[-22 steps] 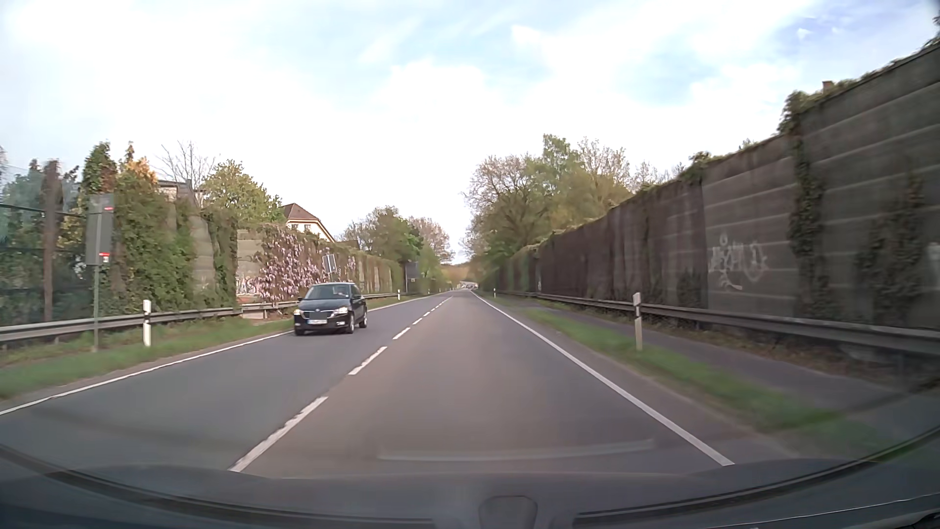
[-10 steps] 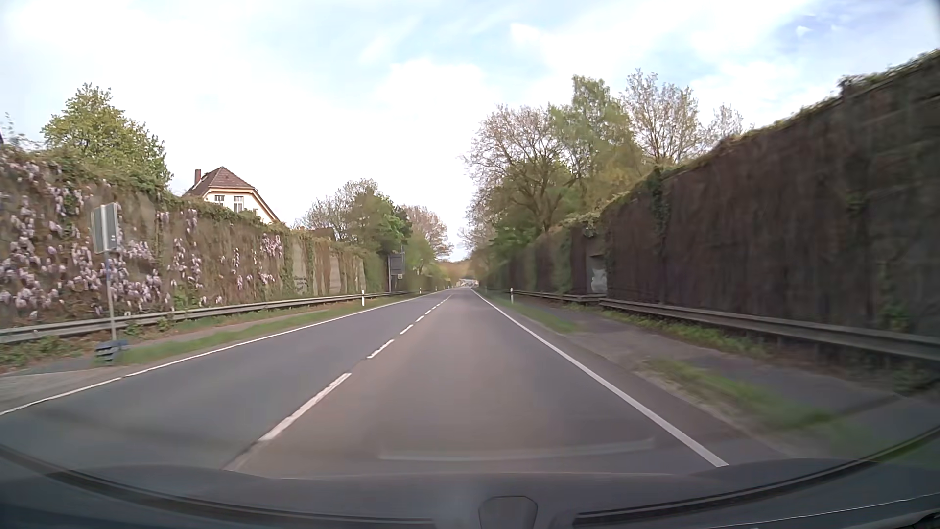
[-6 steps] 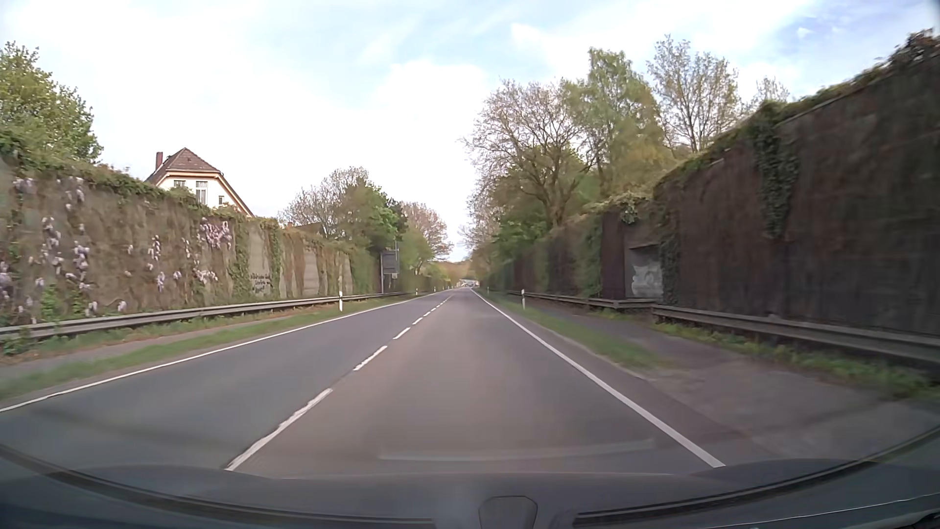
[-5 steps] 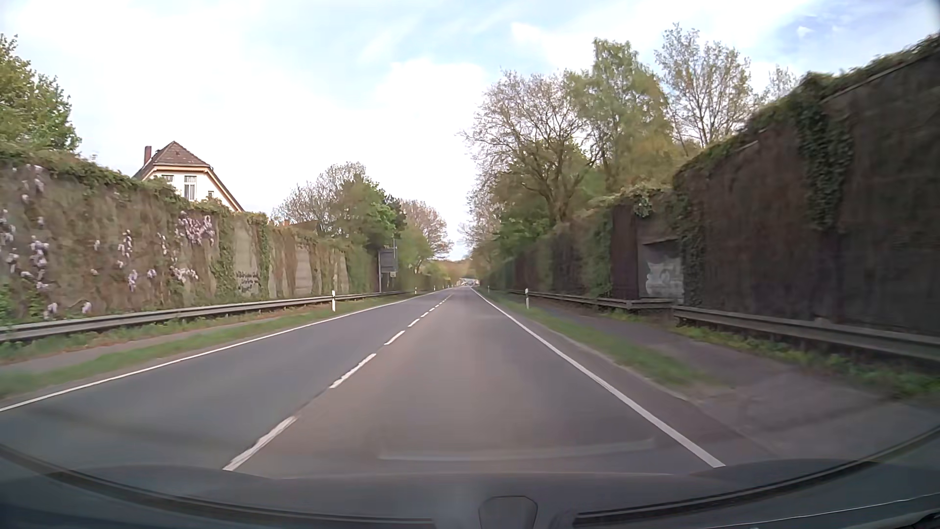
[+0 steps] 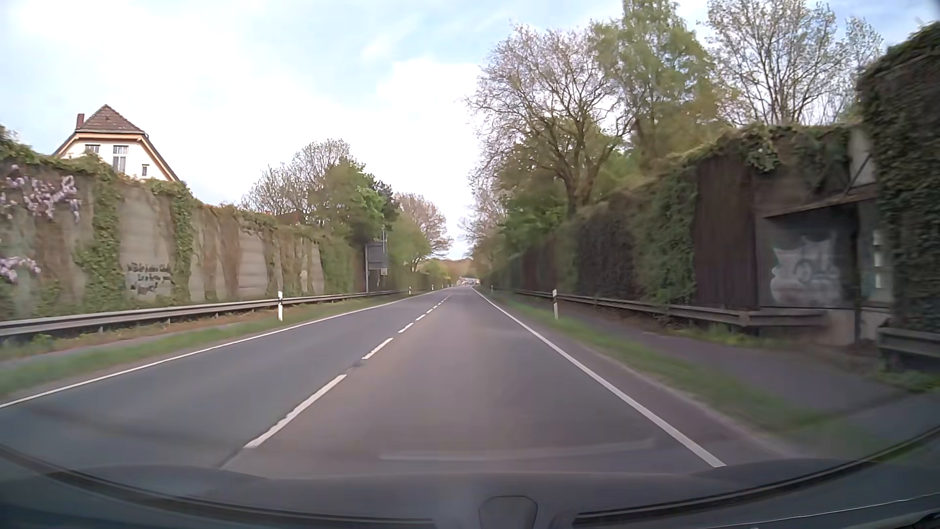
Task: Follow the waypoints while adhering to traffic rules and regulations
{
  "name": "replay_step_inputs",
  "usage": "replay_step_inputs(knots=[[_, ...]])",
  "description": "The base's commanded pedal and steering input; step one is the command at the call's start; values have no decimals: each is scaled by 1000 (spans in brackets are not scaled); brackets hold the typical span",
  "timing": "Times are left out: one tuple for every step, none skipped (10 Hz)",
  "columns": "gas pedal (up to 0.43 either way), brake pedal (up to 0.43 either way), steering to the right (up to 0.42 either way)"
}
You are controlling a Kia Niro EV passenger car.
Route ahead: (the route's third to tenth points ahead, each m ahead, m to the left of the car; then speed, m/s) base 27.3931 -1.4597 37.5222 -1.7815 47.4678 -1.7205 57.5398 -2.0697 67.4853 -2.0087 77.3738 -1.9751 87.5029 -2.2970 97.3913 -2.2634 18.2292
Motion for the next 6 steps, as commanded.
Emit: replay_step_inputs(knots=[[47,0,-4],[47,0,-5],[47,0,-5],[47,0,-4],[47,0,-4],[47,0,-4]])
